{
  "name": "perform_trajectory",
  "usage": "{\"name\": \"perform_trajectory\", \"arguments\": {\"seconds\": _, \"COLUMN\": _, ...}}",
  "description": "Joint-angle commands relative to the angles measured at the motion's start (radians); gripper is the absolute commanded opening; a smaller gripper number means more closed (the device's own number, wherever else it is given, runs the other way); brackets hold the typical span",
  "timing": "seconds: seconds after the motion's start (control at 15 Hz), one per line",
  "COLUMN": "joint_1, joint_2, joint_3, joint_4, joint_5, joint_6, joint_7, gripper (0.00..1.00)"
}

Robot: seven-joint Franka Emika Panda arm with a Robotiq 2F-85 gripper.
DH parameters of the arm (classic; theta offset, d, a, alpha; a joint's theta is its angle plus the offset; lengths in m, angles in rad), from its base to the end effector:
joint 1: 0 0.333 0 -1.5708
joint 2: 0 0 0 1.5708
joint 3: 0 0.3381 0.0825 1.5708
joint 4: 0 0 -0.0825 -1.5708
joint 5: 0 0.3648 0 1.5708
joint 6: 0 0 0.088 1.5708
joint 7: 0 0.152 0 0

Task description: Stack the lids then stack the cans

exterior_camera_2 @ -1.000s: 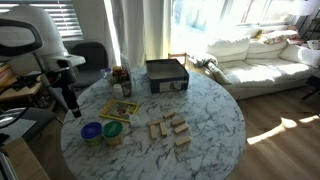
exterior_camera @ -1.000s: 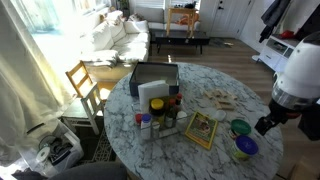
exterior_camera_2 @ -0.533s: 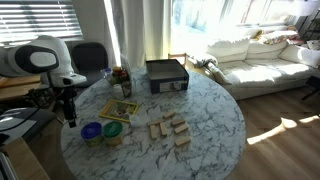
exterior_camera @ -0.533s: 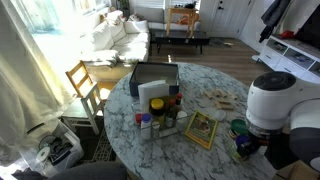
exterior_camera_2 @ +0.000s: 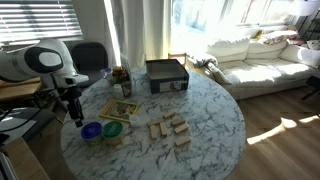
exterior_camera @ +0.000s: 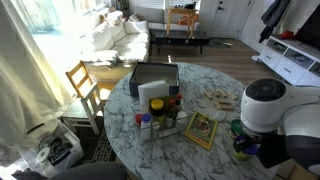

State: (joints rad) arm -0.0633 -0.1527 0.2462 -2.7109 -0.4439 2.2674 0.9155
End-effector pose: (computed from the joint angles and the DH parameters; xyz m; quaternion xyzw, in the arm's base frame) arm 0.3447 0.0335 0.2525 0.9559 -0.1947 -0.0396 0.2164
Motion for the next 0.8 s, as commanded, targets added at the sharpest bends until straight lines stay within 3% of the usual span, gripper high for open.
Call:
{"name": "perform_trajectory", "arguments": {"seconds": 0.0, "joint_1": 0.027, "joint_2": 0.071, "joint_3": -0.027, "joint_4": 0.023, "joint_5": -0.089, "joint_6": 0.046, "joint_7": 0.113, "gripper": 1.0}}
{"name": "perform_trajectory", "arguments": {"seconds": 0.33, "joint_1": 0.051, "joint_2": 0.147, "joint_3": -0.053, "joint_4": 0.062, "joint_5": -0.17, "joint_6": 0.063, "joint_7": 0.19, "gripper": 1.0}}
{"name": "perform_trajectory", "arguments": {"seconds": 0.47, "joint_1": 0.061, "joint_2": 0.176, "joint_3": -0.071, "joint_4": 0.079, "joint_5": -0.199, "joint_6": 0.063, "joint_7": 0.209, "gripper": 0.91}}
{"name": "perform_trajectory", "arguments": {"seconds": 0.73, "joint_1": 0.084, "joint_2": 0.232, "joint_3": -0.109, "joint_4": 0.105, "joint_5": -0.201, "joint_6": 0.092, "joint_7": 0.208, "gripper": 0.62}}
